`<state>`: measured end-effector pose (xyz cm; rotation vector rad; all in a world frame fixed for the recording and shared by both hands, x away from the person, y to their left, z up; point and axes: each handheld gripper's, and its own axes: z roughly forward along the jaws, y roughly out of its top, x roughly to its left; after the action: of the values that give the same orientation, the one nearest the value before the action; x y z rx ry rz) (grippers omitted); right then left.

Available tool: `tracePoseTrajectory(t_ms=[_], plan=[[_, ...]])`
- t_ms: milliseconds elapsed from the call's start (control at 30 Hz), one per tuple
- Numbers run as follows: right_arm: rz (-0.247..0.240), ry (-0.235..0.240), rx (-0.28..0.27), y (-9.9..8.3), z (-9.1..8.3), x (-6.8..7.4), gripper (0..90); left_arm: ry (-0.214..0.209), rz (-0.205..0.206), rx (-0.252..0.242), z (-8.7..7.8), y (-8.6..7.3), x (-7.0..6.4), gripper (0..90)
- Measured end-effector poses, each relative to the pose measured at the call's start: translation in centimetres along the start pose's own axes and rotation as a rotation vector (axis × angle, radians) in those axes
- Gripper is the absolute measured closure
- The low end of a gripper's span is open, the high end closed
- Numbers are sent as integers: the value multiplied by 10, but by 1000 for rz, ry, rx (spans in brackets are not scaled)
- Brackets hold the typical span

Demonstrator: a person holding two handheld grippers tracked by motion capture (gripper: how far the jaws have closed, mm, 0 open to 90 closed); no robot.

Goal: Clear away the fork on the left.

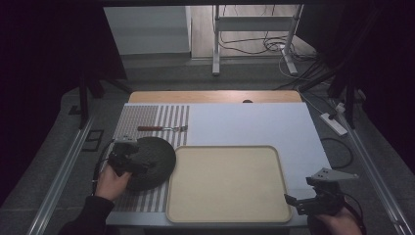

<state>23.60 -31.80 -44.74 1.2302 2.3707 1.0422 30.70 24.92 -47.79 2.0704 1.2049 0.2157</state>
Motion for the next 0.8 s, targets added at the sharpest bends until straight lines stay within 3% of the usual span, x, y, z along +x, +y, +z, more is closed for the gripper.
tracePoseTrajectory(t_ms=[167,367,800], plan=[[4,0,2,0,0,0,0,-5,-25,-2,7,12,8,0],[3,2,3,0,0,0,0,5,-20,10,15,24,14,0],[3,5,4,0,1,0,0,58,-53,47,35,49,36,0]])
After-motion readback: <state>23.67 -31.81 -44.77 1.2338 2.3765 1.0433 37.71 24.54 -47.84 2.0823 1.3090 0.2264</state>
